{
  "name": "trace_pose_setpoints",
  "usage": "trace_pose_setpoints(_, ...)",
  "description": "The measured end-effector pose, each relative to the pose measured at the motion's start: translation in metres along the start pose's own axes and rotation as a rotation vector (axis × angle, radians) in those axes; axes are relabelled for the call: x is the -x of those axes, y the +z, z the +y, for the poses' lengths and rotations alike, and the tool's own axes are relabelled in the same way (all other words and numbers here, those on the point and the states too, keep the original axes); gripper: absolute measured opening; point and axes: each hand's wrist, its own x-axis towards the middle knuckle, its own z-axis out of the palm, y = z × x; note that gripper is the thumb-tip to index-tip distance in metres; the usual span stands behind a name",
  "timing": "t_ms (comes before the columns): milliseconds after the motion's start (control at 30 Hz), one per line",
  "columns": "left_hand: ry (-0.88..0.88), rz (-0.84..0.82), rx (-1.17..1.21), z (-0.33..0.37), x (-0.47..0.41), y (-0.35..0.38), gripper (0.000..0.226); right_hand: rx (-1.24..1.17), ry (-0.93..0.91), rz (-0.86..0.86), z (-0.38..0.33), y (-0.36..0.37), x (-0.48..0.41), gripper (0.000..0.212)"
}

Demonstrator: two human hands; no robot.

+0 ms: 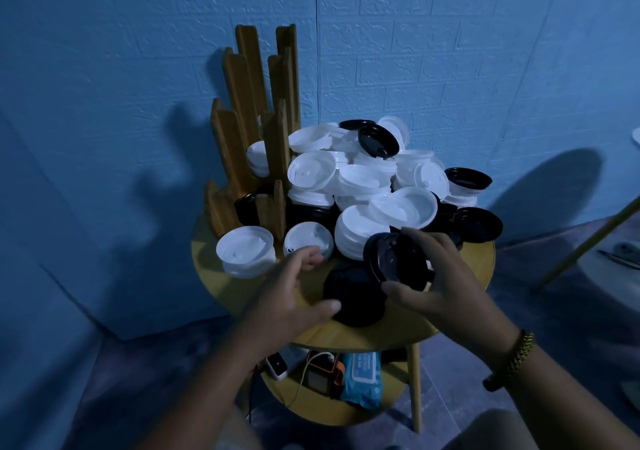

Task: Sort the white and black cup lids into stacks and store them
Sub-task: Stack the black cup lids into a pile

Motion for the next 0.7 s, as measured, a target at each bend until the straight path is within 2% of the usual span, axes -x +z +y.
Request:
trace_pose_setpoints(67,-0.034,-0.118,-0.19,-0.001,-0.001,0.004,0.11,-0.043,-0.001,-0.107,0.006,-0.001,0.0,0.09)
trace_pose_setpoints(167,-0.018,-0.123,-0.322,0.006,-0.006,0.014,0.125,-0.023,-0.023,-0.195,0.006,0.004,0.0,0.088)
trace_pose_setpoints(500,-0.037,-0.113,-0.24,0.0,-0.012,0.019,0.119,0.041,-0.177,-0.378,-0.007,0.018,-0.015,0.07)
trace_pose_setpoints(700,-0.034,-0.121,-0.242,-0.003,-0.013,0.018,0.117,0.008,-0.19,-0.477,-0.002,0.014,-0.022,0.06)
